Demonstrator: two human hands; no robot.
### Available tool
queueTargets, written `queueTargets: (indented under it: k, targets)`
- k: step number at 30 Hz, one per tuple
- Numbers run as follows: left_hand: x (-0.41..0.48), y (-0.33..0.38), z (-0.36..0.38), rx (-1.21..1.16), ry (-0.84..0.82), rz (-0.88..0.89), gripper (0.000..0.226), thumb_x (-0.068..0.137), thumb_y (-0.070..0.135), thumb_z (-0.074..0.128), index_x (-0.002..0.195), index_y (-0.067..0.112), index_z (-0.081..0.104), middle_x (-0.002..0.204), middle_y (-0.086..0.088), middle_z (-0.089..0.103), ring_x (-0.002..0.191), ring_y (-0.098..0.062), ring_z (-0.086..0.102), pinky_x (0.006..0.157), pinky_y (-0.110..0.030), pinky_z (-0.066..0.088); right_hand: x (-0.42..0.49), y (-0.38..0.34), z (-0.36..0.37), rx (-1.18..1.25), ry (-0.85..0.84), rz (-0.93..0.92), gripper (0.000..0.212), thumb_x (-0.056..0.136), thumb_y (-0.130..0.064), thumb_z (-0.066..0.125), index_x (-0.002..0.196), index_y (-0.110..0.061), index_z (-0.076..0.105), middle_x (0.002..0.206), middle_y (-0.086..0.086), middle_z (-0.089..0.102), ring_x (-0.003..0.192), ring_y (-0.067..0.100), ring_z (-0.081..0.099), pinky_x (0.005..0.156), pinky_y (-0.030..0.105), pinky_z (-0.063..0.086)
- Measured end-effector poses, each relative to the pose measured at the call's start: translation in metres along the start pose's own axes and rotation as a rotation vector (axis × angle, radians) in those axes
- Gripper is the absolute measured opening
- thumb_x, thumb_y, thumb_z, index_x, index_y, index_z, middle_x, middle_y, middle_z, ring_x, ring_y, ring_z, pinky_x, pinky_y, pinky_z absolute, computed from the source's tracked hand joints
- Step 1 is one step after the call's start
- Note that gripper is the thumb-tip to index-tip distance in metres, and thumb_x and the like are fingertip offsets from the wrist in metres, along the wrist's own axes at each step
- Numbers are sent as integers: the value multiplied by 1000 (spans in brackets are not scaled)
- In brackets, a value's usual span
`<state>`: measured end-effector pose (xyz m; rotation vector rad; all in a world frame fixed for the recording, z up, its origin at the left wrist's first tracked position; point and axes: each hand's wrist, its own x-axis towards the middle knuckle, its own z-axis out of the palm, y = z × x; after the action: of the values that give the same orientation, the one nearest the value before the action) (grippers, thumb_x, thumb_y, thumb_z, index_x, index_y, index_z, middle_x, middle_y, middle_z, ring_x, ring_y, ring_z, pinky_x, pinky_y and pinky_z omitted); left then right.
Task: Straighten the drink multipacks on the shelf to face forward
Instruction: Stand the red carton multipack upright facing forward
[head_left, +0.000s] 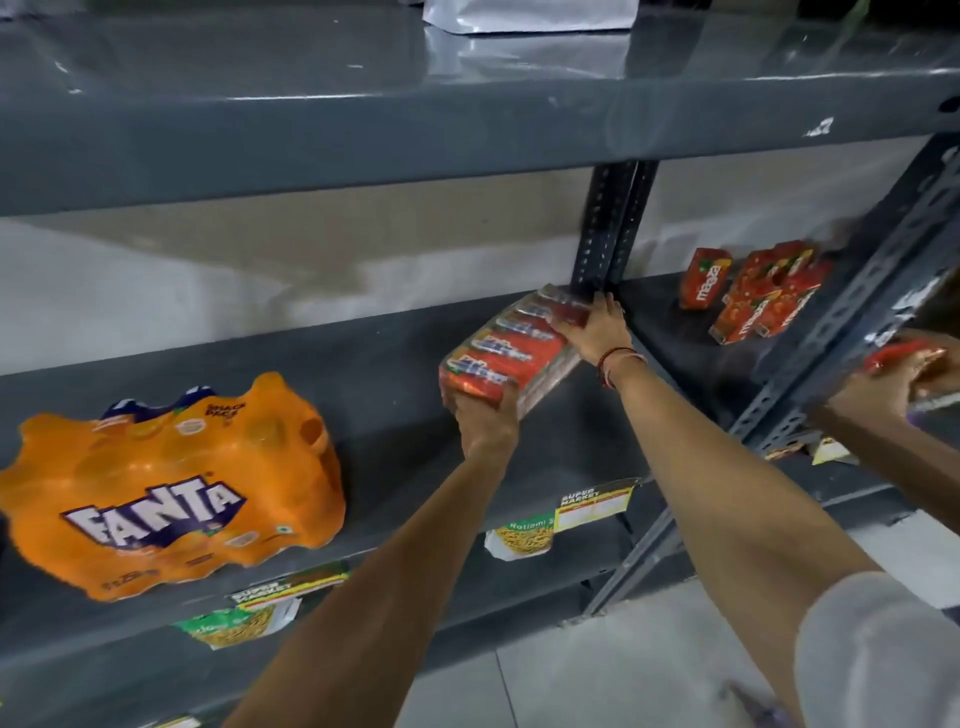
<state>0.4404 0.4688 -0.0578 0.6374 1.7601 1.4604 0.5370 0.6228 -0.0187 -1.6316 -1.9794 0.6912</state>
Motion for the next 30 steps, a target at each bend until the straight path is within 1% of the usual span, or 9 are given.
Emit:
queueTargets:
  k: [3, 7, 13, 18, 21, 23, 25, 27, 30]
  targets:
    - [12, -3, -8, -62, -59, 84, 87, 83, 36, 65, 147, 18, 9, 141, -13, 45, 123, -32, 50, 95, -33, 40, 7, 11, -4, 70, -84, 45, 104, 72, -55, 69, 146, -6, 16, 155, 14, 20, 142, 30, 18, 116, 47, 22]
    - [32, 1, -31, -46, -221, 81, 85, 77, 39, 70, 145, 20, 22, 137, -8, 51, 121, -27, 52, 101, -39, 42, -1, 22, -3, 195, -48, 117, 110, 61, -60, 75, 143, -6, 24, 150, 16, 27, 134, 33, 34, 113, 44, 30]
    - [42, 0, -50, -21, -291, 52, 58, 83, 30, 64, 135, 20, 41, 129, -3, 57, 104, -16, 56, 88, -29, 42, -39, 43, 5, 368, 144, 114, 93, 60, -56, 79, 130, -7, 44, 133, 14, 41, 122, 33, 46, 106, 43, 39]
    - [31, -7, -67, 22, -369, 184, 75, 70, 37, 71, 137, 24, 39, 123, 11, 57, 111, -1, 54, 91, -21, 45, -81, 59, 7, 535, 191, 88, 77, 67, -44, 79, 126, -10, 46, 129, 12, 51, 118, 28, 52, 105, 45, 41]
    - [19, -11, -71, 28, -394, 299, 76, 72, 22, 73, 138, 27, 35, 124, 15, 54, 109, 11, 54, 86, -10, 46, -105, 69, 7, 544, 237, 48, 70, 67, -40, 81, 121, -12, 46, 117, 10, 61, 108, 25, 59, 98, 40, 46]
    - [11, -16, -75, 89, -388, 370, 81, 71, 20, 74, 141, 22, 32, 128, 10, 56, 117, 3, 53, 95, -15, 44, -119, 75, 7, 527, 257, 56, 72, 64, -40, 83, 120, -14, 44, 109, 4, 64, 100, 18, 61, 92, 25, 47]
    - [3, -22, -77, 190, -335, 418, 85, 74, 18, 74, 144, 22, 28, 134, 2, 55, 124, -7, 50, 103, -25, 40, -130, 79, 5, 504, 295, 48, 67, 59, -36, 86, 109, -17, 45, 92, -8, 63, 83, 7, 60, 73, 1, 41]
    - [-4, -24, -78, 291, -241, 418, 82, 78, 14, 72, 145, 22, 25, 137, -3, 53, 126, -16, 49, 107, -36, 38, -138, 84, 3, 470, 305, 44, 65, 54, -31, 89, 100, -18, 44, 81, -17, 56, 73, -3, 55, 59, -3, 37]
    - [-21, -25, -78, 435, -112, 444, 64, 88, 23, 61, 143, 24, 30, 135, -3, 56, 123, -21, 53, 105, -43, 41, -146, 88, 1, 456, 281, 51, 64, 54, -24, 90, 100, -15, 46, 89, -8, 59, 85, 12, 60, 65, 2, 40]
